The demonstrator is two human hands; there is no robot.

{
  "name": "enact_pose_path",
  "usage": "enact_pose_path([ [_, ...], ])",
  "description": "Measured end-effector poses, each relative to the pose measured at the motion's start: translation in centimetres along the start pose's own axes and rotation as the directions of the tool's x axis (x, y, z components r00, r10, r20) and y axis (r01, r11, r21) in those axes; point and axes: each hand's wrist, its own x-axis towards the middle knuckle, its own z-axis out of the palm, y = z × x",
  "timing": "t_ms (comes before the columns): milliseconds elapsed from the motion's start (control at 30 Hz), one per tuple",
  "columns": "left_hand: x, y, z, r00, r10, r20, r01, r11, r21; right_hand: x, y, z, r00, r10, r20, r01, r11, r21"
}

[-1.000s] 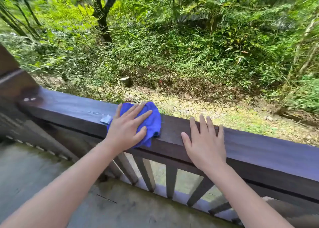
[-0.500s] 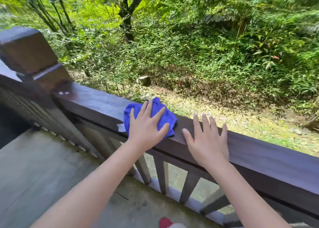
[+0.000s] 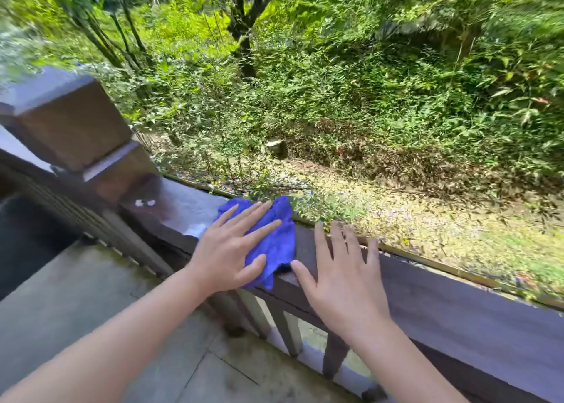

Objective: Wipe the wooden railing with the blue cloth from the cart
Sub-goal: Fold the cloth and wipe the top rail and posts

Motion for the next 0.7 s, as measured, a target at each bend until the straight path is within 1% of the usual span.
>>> enact_pose_path([
  [100,-0.7,-3.8,-0.6,0.999,-0.038,-0.007,0.038,0.999,-0.012,1.5,-2.3,0.6,0.999,-0.032,0.007,0.032,0.999,0.018],
  [167,-1.0,-5.4,-0.6,0.994,-0.092,-0.061,0.09,0.996,-0.024,2.4,-3.5,0.9,0.998,-0.055,0.014,0.054,0.998,0.03],
  [200,-1.1,-5.6,-0.5,0.982,-0.162,-0.099,0.158,0.987,-0.043,2.9,-4.1,0.9,0.998,-0.063,0.015,0.062,0.997,0.034],
  [233,-1.1,-5.3,-0.3,0.955,-0.265,-0.134,0.257,0.963,-0.074,3.2,-4.7,1.0,0.998,-0.065,0.013,0.065,0.997,0.037],
  [300,-0.9,-3.8,0.3,0.864,-0.466,-0.188,0.445,0.883,-0.147,3.8,-5.5,1.2,0.999,-0.052,0.002,0.052,0.998,0.032],
  [333,-0.8,-3.0,0.6,0.842,-0.5,-0.203,0.477,0.865,-0.157,3.9,-5.8,1.3,0.999,-0.041,-0.005,0.041,0.999,0.02],
  [367,-0.7,-2.4,0.7,0.852,-0.477,-0.215,0.456,0.878,-0.144,4.0,-6.0,1.4,0.999,-0.035,-0.009,0.035,0.999,0.003],
  [400,-0.8,-2.2,0.7,0.886,-0.406,-0.226,0.391,0.914,-0.107,4.0,-6.1,1.5,0.999,-0.032,-0.011,0.032,0.999,-0.016],
  [467,-1.1,-3.4,0.2,0.956,-0.189,-0.225,0.201,0.979,0.03,4.0,-6.1,1.5,0.999,-0.028,-0.023,0.027,0.999,-0.047],
  [533,-1.1,-5.7,-0.5,0.987,-0.017,-0.161,0.047,0.982,0.183,4.1,-6.2,1.5,1.0,-0.014,-0.027,0.012,0.997,-0.075],
  [567,-1.1,-6.9,-0.8,0.992,0.037,-0.123,-0.008,0.973,0.232,4.1,-6.3,1.4,1.0,0.001,-0.022,-0.003,0.996,-0.089],
  [633,-1.0,-9.0,-1.1,0.993,0.099,-0.068,-0.076,0.956,0.285,4.3,-7.0,1.4,0.999,0.038,-0.012,-0.039,0.993,-0.111],
  [700,-0.9,-11.1,-1.3,0.994,0.104,-0.04,-0.086,0.944,0.32,4.8,-8.3,1.6,0.998,0.058,-0.016,-0.06,0.991,-0.122],
])
